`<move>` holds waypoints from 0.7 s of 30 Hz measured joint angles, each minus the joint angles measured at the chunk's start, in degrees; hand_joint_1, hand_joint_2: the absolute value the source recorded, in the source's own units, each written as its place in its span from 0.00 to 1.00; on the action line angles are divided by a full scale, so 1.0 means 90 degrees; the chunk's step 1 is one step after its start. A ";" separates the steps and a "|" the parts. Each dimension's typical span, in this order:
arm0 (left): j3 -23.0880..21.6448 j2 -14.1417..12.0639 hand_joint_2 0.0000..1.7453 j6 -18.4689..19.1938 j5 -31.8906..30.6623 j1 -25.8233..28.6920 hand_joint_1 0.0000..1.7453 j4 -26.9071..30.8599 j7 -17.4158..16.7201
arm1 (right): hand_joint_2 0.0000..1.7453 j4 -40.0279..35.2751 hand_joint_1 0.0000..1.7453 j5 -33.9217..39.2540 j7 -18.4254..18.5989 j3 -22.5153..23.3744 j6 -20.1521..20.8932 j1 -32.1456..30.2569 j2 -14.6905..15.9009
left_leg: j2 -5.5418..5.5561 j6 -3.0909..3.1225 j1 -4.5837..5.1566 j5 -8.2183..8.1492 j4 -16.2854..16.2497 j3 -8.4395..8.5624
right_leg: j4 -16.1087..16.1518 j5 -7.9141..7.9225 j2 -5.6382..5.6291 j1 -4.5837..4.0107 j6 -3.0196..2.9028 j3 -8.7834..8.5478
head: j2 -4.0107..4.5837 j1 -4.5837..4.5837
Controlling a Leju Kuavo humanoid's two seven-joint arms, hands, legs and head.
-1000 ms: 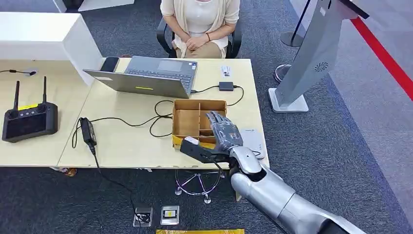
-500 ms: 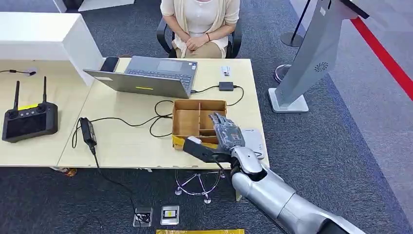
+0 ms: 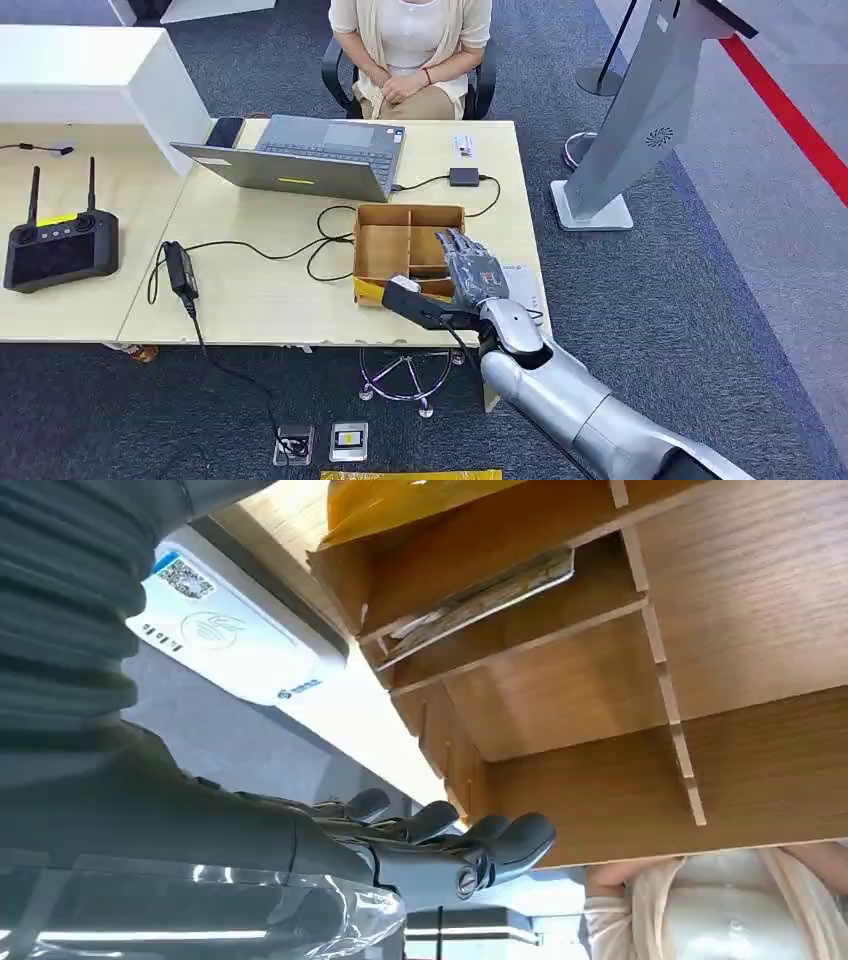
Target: Pass the card to the sensor for recognition and then transmit it.
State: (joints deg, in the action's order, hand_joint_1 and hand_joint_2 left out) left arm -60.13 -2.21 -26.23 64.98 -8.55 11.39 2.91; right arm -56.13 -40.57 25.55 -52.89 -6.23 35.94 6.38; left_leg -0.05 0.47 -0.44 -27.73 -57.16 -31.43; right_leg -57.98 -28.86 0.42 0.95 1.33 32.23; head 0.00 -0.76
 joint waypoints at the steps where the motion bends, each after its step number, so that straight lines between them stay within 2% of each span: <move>1: 0.0000 0.0000 0.00 0.0000 0.0000 0.0001 0.00 0.0000 0.0000 | 1.00 0.0007 0.00 -0.0002 -0.0005 0.0010 0.0000 0.0000 0.0000 | 0.0000 0.0000 0.0000 0.0000 0.0000 0.0000 | 0.0000 0.0000 0.0000 0.0000 0.0000 0.0000 | 0.0000 0.0000; 21: 0.0000 0.0000 0.00 -0.0010 0.0019 0.0002 0.00 0.0000 -0.0002 | 1.00 0.0226 0.00 0.0000 -0.0112 0.0012 0.0032 -0.0023 -0.0044 | 0.0000 0.0000 0.0000 0.0000 0.0000 0.0000 | 0.0000 0.0000 0.0000 0.0000 0.0000 0.0000 | 0.0000 0.0002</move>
State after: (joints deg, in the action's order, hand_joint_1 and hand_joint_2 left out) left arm -60.13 -2.21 -26.32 65.16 -8.54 11.39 2.88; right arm -54.10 -40.57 24.55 -52.78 -5.94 35.73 5.99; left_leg -0.05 0.47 -0.44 -27.73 -57.16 -31.43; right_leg -57.99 -28.86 0.42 0.95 1.33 32.23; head 0.00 -0.74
